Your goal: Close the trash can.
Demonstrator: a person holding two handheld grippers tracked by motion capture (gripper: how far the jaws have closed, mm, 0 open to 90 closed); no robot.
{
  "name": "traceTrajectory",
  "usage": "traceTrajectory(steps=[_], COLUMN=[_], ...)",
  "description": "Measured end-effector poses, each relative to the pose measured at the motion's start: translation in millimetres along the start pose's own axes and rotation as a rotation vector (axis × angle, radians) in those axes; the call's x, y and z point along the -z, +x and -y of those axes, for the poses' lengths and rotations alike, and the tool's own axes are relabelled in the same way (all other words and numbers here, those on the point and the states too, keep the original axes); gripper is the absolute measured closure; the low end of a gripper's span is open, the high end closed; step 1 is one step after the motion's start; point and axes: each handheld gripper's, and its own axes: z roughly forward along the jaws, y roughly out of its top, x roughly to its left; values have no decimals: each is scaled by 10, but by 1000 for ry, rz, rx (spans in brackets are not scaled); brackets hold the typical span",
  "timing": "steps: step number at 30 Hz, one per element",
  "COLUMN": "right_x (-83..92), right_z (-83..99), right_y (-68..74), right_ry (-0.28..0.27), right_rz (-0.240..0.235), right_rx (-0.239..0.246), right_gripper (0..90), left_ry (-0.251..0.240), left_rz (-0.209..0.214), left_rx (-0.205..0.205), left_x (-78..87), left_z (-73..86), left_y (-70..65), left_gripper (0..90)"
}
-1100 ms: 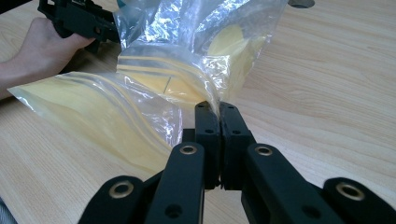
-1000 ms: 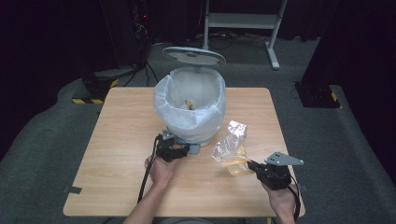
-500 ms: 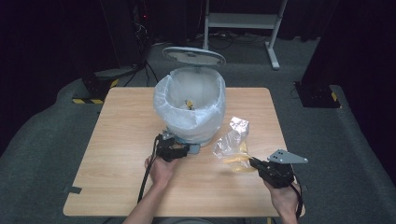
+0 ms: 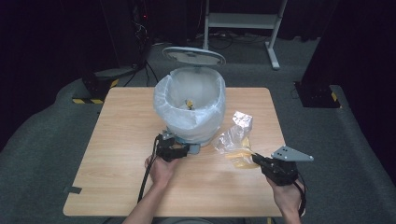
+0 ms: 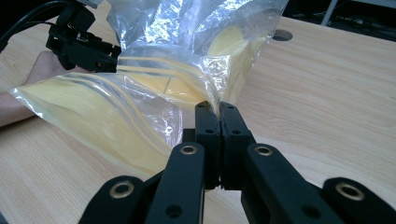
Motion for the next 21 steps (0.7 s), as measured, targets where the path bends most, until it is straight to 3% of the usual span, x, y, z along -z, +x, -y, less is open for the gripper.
traceTrajectory(steps=[21], right_x=[132], right_z=[-259], right_y=[28], right_ry=[-41], right_rz=[0], right_rx=[39], right_gripper=[885], left_ry=[-1], left_rz=[0], left_rx=[-1], left_x=[-1], left_z=[0], left_y=[1], left_gripper=[221])
